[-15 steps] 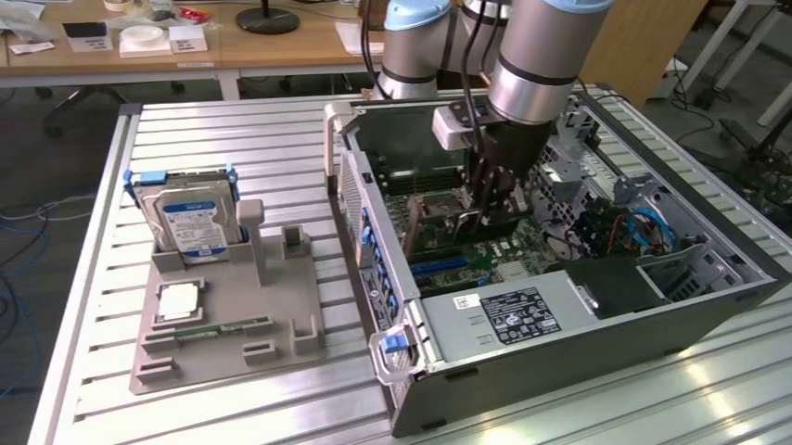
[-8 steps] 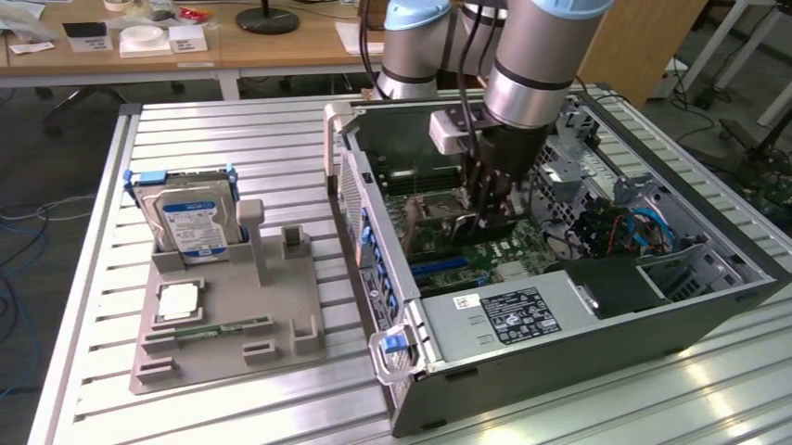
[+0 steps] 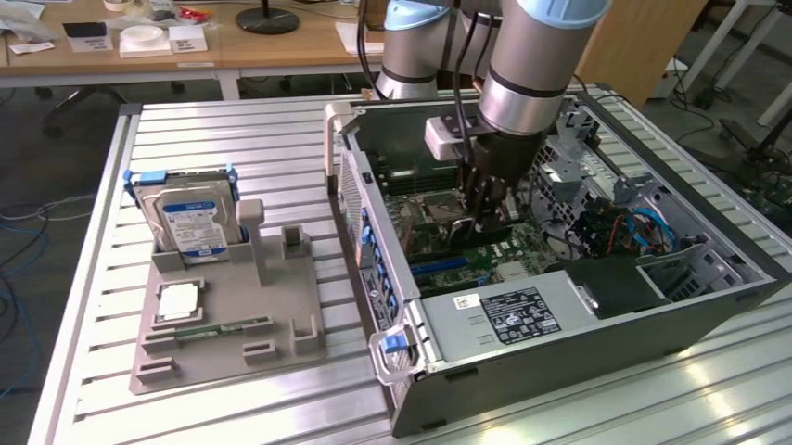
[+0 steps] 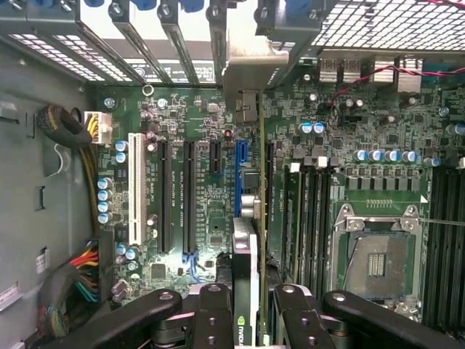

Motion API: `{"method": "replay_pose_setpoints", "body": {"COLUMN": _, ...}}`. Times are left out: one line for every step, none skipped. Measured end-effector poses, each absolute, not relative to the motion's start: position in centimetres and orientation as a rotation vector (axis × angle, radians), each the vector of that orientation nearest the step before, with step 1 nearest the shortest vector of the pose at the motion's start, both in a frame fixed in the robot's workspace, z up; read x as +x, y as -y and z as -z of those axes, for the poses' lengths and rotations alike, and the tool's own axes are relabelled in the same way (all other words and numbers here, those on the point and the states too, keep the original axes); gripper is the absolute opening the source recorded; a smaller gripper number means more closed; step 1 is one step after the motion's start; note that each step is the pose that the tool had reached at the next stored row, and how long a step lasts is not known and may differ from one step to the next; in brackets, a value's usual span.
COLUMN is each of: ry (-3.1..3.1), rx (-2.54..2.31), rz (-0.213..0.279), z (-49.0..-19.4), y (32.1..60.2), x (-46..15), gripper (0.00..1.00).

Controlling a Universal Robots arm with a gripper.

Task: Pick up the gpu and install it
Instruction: 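Insert the gpu into the slot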

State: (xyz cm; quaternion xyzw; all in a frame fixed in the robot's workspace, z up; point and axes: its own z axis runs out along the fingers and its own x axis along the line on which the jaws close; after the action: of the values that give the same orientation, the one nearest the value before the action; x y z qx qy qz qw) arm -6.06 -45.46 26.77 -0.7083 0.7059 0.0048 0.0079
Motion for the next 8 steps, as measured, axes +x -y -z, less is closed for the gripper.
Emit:
{"method": "replay_pose_setpoints", "body": {"ry": -2.207, "rx": -2.214, "rz": -0.015, "z": -26.77, "y": 45.47, "x": -6.06, "gripper": 0.27}}
{"method": "replay_pose_setpoints", "body": {"ry": -2.207, "rx": -2.214, "rz": -0.015, "z": -26.76, "y": 45.51, "x": -6.08, "gripper": 0.27}}
{"method": "replay_pose_setpoints", "body": {"ry": -2.206, "rx": -2.214, "rz": -0.015, "z": -26.76, "y": 45.58, "x": -6.08, "gripper": 0.27}}
{"method": "replay_pose_setpoints", "body": {"ry": -2.207, "rx": -2.214, "rz": -0.015, "z": -26.75, "y": 45.64, "x": -6.10, "gripper": 0.27}}
{"method": "replay_pose_setpoints", "body": {"ry": -2.207, "rx": -2.213, "rz": -0.015, "z": -26.75, "y": 45.68, "x": -6.12, "gripper": 0.27}}
{"method": "replay_pose_setpoints", "body": {"ry": -2.207, "rx": -2.213, "rz": -0.015, "z": -26.74, "y": 45.69, "x": -6.14, "gripper": 0.27}}
{"method": "replay_pose_setpoints", "body": {"ry": -2.207, "rx": -2.214, "rz": -0.015, "z": -26.72, "y": 45.69, "x": -6.21, "gripper": 0.27}}
{"method": "replay_pose_setpoints", "body": {"ry": -2.207, "rx": -2.214, "rz": -0.015, "z": -26.67, "y": 45.69, "x": -6.33, "gripper": 0.27}}
